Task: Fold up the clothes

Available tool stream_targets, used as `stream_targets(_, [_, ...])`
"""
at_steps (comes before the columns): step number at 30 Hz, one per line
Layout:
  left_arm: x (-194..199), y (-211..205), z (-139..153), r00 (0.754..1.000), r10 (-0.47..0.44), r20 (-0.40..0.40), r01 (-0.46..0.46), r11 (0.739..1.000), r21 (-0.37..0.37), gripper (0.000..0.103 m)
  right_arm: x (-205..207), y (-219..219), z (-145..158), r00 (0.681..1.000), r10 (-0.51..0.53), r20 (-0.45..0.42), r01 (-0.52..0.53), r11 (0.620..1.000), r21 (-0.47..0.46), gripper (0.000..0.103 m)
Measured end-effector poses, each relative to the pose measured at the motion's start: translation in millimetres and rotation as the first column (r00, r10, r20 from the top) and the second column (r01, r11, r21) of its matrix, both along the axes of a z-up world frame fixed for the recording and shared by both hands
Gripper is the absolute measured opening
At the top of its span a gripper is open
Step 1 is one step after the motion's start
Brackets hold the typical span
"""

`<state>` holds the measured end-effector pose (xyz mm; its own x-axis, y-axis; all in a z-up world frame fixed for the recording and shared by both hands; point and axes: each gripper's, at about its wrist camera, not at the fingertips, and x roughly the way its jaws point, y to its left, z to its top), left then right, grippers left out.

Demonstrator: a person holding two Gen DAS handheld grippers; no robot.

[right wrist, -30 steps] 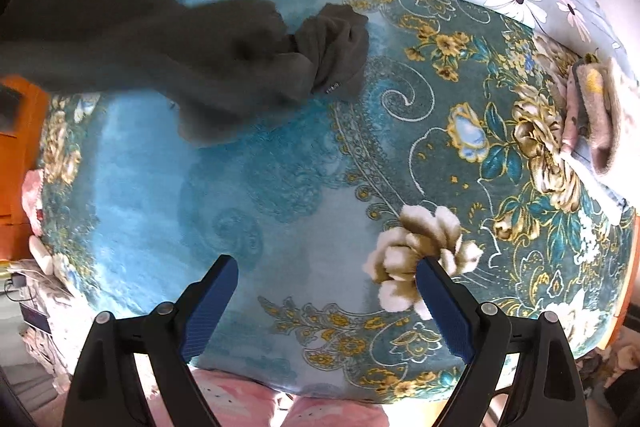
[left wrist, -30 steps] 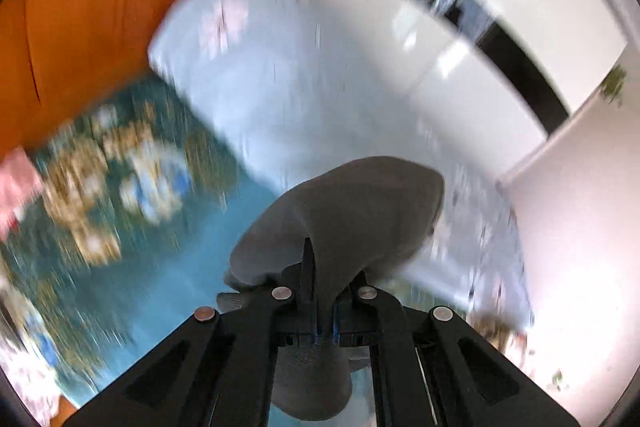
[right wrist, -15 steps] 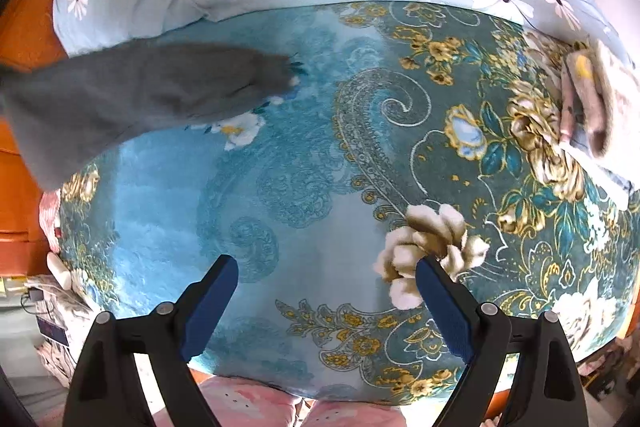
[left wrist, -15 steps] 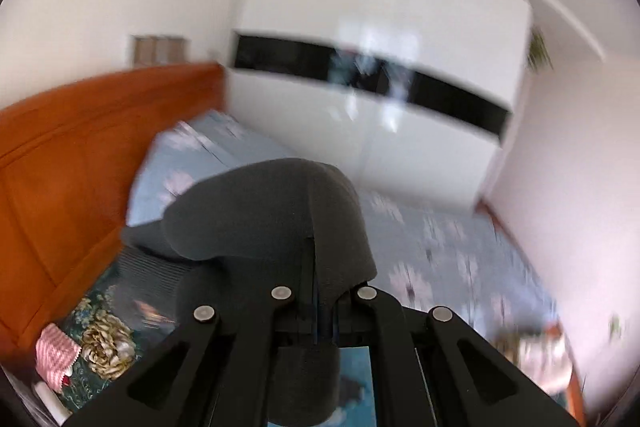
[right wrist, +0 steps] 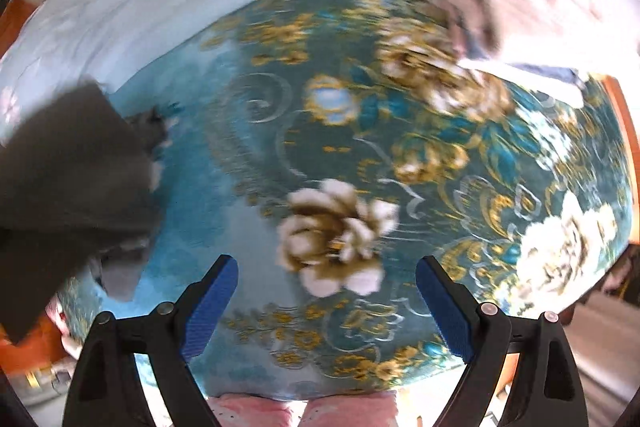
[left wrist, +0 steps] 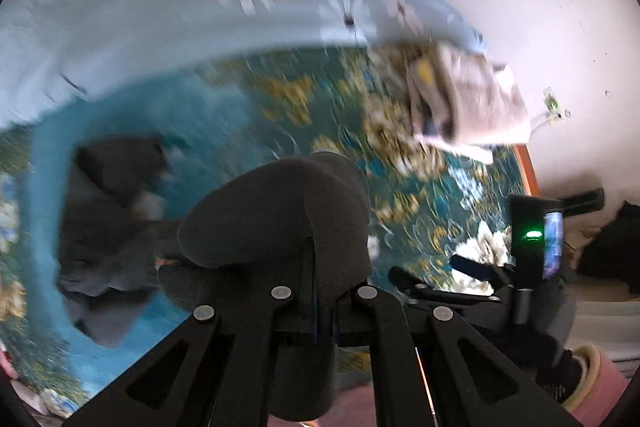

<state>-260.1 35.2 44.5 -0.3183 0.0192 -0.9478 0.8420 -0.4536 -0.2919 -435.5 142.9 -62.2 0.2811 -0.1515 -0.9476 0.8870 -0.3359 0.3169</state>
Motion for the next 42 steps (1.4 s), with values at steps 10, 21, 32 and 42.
stream_targets(10, [57.2, -33.3, -34.2, 0.949, 0.300, -0.096, -0.273, 0.936, 0.223, 0.061, -35.5, 5.9, -29.2, 0.999, -0.039, -0.029, 0.042, 0.995, 0.087, 0.092])
stream_targets(21, [291.5, -34.6, -118.9, 0.473, 0.873, 0.122, -0.844, 0.409, 0.346, 0.062, 29.0, -32.1, -38.7, 0.996, 0.089, 0.019, -0.091, 0.989, 0.118, 0.092])
stream_targets(32, [341.9, -66.5, -197.1, 0.298, 0.918, 0.261, -0.908, 0.189, 0.373, 0.062, 61.7, -73.8, -77.9, 0.982, -0.085, 0.168, 0.044, 0.971, 0.234, 0.092])
stream_targets(42, [331.7, -64.6, -222.7, 0.322, 0.850, 0.417, -0.938, 0.227, 0.262, 0.025, 91.8, -127.9, -125.9, 0.996, -0.025, 0.084, -0.005, 0.938, 0.345, 0.092])
